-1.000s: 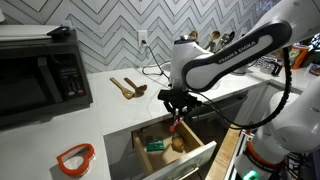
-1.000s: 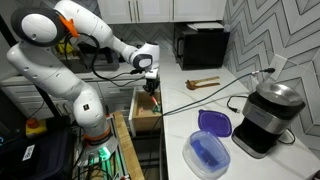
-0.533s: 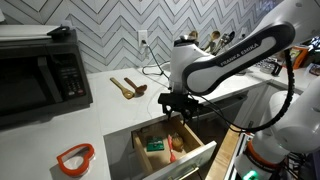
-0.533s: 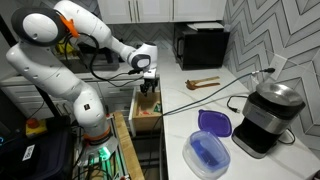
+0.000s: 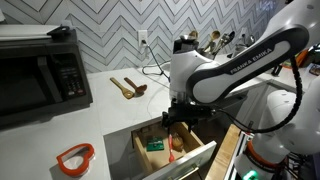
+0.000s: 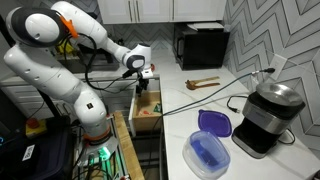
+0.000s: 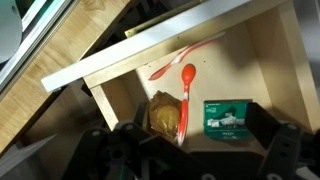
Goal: Put the red spoon in the drawer and then close the drawer
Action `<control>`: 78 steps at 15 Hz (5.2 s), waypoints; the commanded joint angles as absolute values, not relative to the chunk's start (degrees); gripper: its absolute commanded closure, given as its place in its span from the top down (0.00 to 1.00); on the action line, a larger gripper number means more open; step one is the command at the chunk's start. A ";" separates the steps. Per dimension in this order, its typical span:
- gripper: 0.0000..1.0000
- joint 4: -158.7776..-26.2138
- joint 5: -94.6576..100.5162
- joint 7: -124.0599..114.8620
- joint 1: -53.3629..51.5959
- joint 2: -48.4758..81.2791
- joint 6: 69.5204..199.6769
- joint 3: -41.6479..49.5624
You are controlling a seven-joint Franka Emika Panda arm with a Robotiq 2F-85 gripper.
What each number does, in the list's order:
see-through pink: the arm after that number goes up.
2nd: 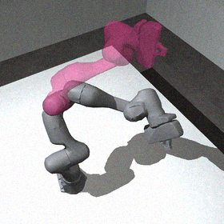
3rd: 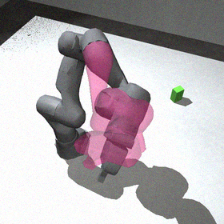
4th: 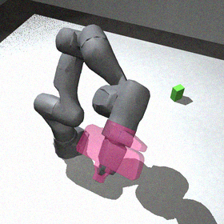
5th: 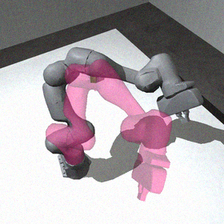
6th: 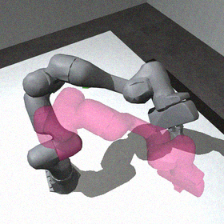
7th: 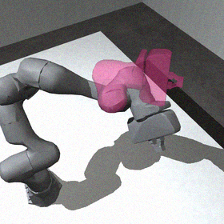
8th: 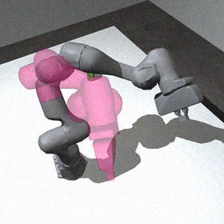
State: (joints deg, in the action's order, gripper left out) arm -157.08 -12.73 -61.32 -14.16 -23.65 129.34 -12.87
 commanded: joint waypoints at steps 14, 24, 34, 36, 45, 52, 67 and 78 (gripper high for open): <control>1.00 -154.55 -15.88 -31.99 -19.89 -19.39 127.07 -17.31; 1.00 -150.95 -12.41 -11.72 -23.19 -9.54 126.83 -21.87; 1.00 -148.00 2.30 -14.15 -22.85 -4.70 130.06 -24.39; 1.00 -147.93 3.94 -15.21 -22.82 -4.30 130.96 -24.30; 1.00 -148.37 13.07 -22.68 -22.34 -3.00 134.23 -24.25; 1.00 -148.46 17.72 -27.94 -21.96 -2.64 134.70 -23.96; 1.00 -146.18 33.65 -46.47 -18.51 -1.75 134.07 -22.15; 1.00 -144.18 42.90 -60.32 -18.03 -0.23 133.88 -20.41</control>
State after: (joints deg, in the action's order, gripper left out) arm -145.04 40.44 -56.52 -18.09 -1.78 133.64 -20.86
